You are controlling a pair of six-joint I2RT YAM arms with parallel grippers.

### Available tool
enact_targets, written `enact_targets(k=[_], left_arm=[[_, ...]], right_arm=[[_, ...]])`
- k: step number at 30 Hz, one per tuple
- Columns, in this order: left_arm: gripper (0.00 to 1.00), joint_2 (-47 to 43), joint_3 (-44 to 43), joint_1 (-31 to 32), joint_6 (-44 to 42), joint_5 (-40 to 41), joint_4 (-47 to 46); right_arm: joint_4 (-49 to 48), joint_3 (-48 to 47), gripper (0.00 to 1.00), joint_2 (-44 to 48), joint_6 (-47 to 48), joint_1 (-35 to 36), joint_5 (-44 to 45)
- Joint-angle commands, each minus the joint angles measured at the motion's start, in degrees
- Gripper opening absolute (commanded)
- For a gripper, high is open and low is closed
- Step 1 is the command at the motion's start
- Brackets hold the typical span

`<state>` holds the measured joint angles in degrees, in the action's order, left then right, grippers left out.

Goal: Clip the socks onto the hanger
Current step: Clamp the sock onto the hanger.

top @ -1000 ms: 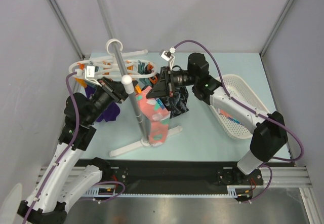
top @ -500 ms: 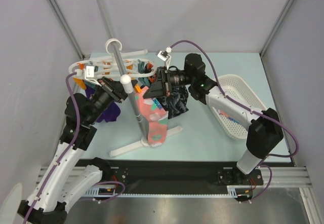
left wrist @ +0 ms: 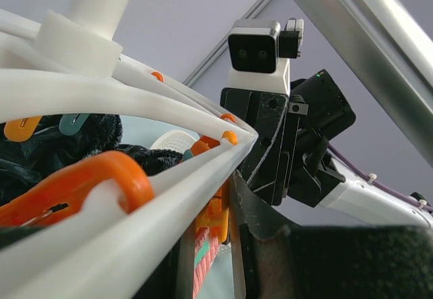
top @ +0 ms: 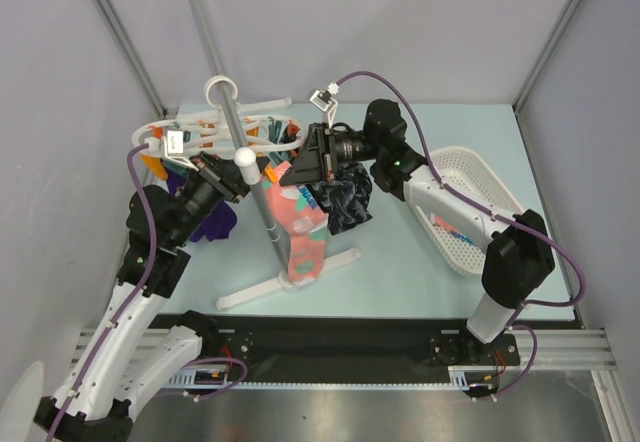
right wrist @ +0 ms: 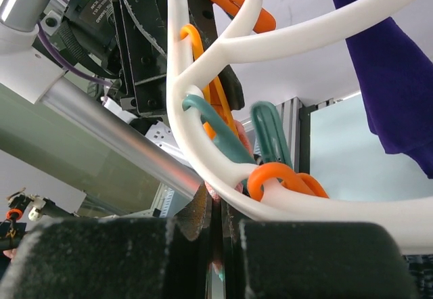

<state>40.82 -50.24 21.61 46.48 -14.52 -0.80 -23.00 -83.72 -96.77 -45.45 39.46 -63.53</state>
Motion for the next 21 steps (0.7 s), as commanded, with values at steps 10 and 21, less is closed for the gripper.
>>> enact_targets(k=[10, 21], left_arm=[[0.58, -1.18, 0.32, 0.10, 0.81, -0.68, 5.01], [0.87, -5.48, -0.83, 0.19, -2.88, 4.59, 15.19]], right_arm=[[-4.42, -3.38, 0.15, -1.23, -1.75, 0.97, 0.77], [13.41, -4.34, 0.53, -0.08, 10.99, 0.79, 8.14]])
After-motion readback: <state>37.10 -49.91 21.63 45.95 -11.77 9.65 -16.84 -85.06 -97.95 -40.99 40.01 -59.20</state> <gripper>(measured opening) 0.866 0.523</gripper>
